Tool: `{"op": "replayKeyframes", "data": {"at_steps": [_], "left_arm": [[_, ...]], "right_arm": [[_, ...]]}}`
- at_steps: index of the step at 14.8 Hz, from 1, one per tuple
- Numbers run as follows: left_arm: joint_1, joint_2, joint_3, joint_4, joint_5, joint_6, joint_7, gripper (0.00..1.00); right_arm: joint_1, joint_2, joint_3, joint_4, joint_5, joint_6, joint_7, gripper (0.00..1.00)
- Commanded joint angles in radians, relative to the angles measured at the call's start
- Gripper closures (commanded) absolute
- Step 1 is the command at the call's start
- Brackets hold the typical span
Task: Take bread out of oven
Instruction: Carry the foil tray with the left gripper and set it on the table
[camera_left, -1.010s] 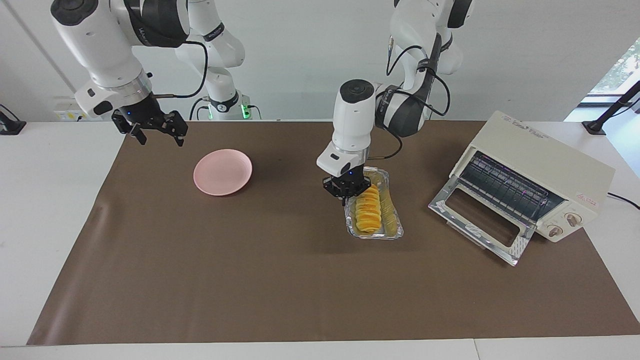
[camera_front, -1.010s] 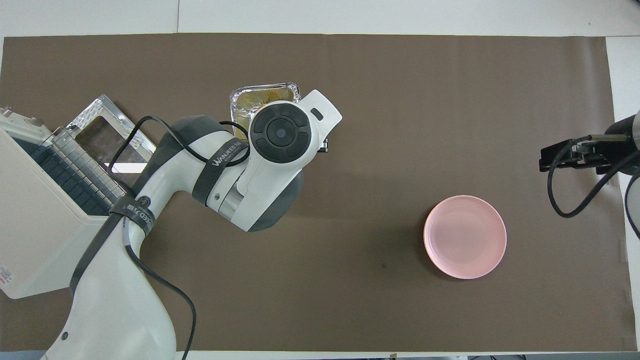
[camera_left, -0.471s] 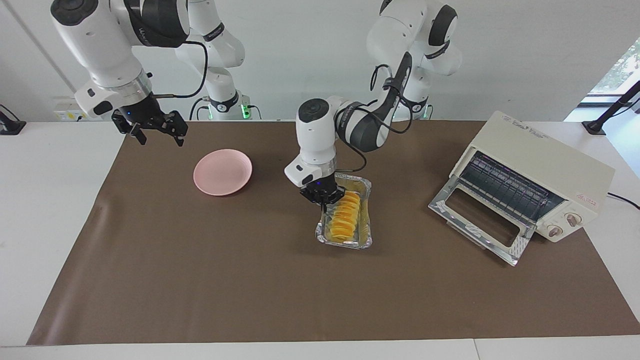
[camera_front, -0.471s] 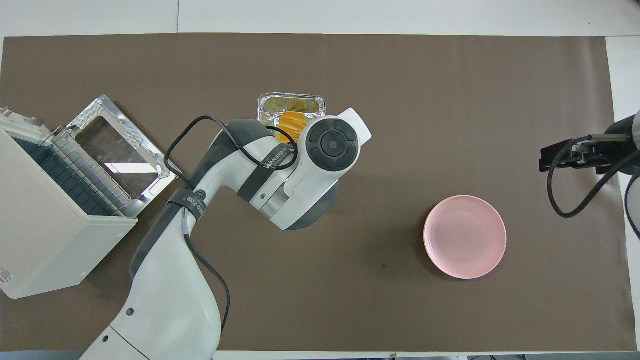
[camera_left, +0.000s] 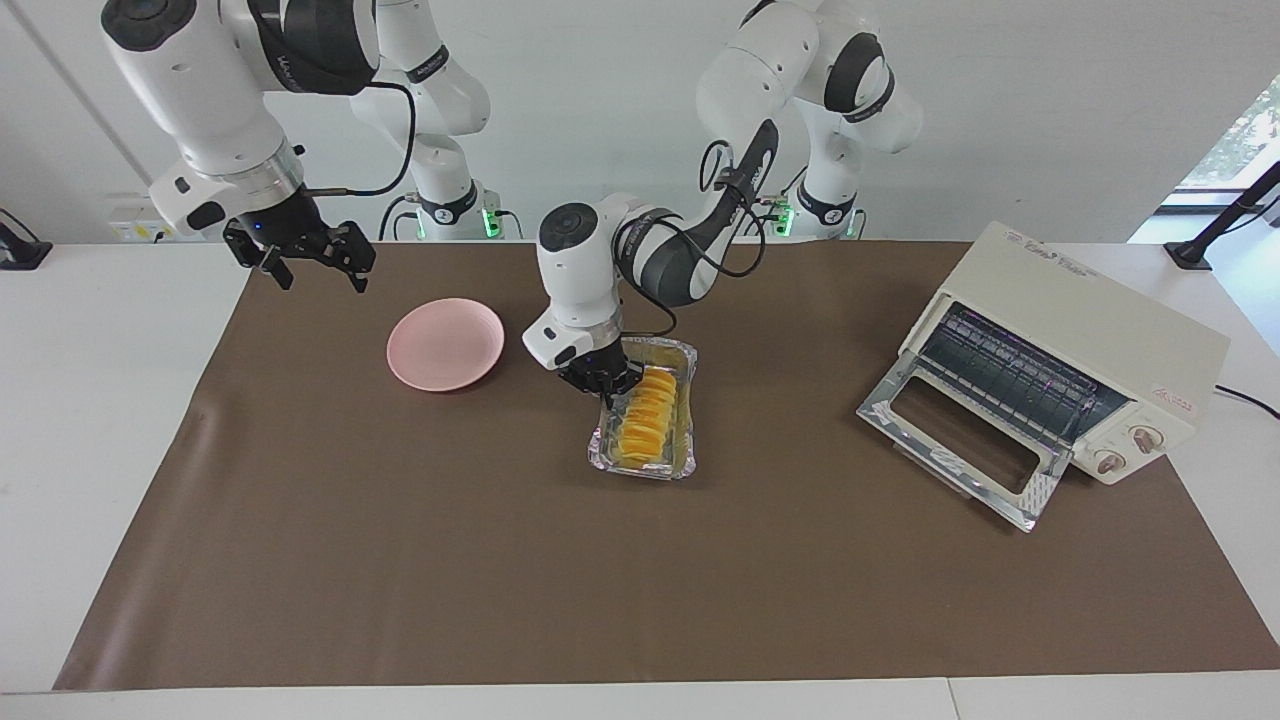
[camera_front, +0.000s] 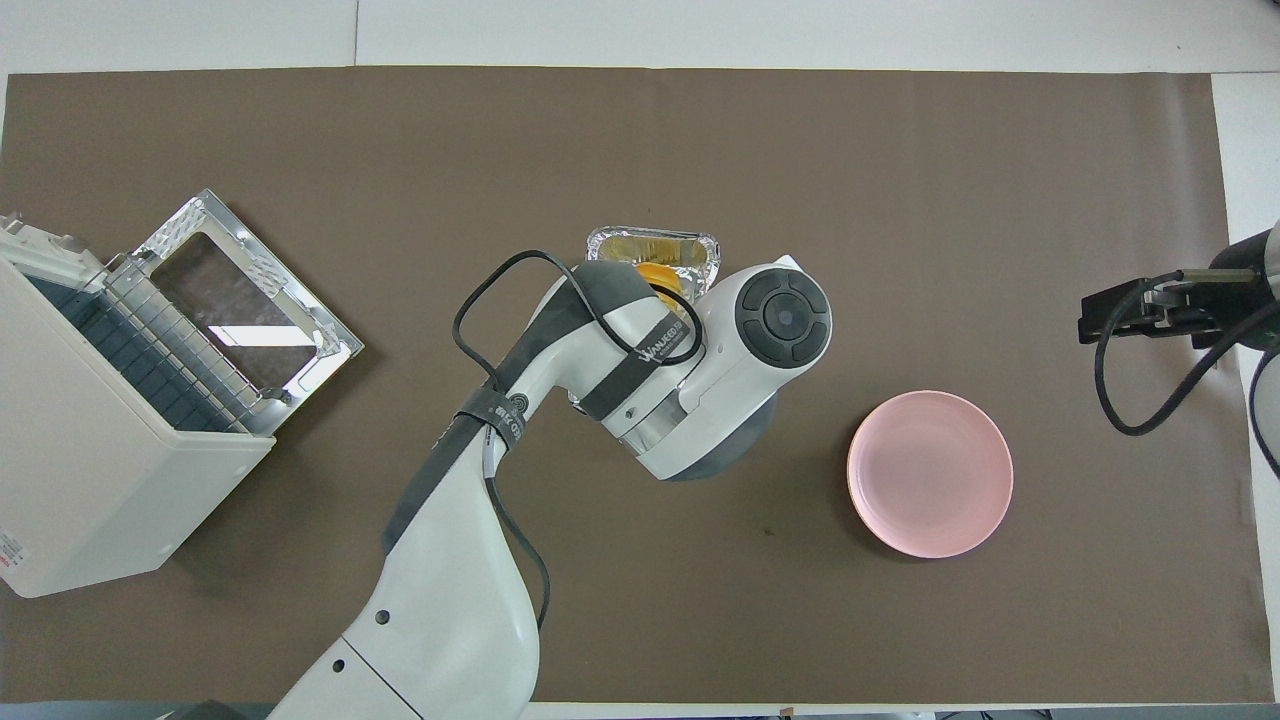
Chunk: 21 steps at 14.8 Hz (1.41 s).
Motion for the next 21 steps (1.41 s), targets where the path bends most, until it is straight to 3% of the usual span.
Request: {"op": "replayKeyframes", "data": {"at_steps": [1, 8, 9, 10, 11, 17, 21], "left_arm": [[-0.027, 0.008, 0.014, -0.033, -0.006, 0.027, -0.052, 1.0], [-0.062, 0.005, 0.016, -0.081, -0.004, 0.078, -0.086, 1.0], [-0.063, 0.005, 0.016, -0.081, -0.004, 0.079, -0.089, 0.92], [-0.062, 0.005, 0.017, -0.078, -0.004, 0.078, -0.093, 0.26], [-0.062, 0.005, 0.017, -0.076, -0.004, 0.078, -0.095, 0.0], [-0.031, -0.021, 0.02, -0.035, -0.041, 0.037, -0.089, 0.0], [0.024, -0.038, 0.022, 0.069, -0.076, -0.08, -0.078, 0.0]], "right_arm": [[-0.009, -0.028, 0.008, -0.023, -0.015, -0.004, -0.014, 0.0], [-0.009, -0.028, 0.008, -0.023, -0.015, -0.004, -0.014, 0.0], [-0.012, -0.028, 0.008, -0.023, -0.015, -0.004, -0.014, 0.0], [-0.014, -0.028, 0.006, -0.023, -0.015, -0.004, -0.014, 0.0], [-0.012, -0.028, 0.006, -0.023, -0.015, -0.009, -0.014, 0.0], [0.0, -0.042, 0.014, -0.041, -0.003, -0.015, -0.015, 0.0], [0.023, -0.048, 0.022, -0.058, 0.021, 0.0, -0.011, 0.0]]}}
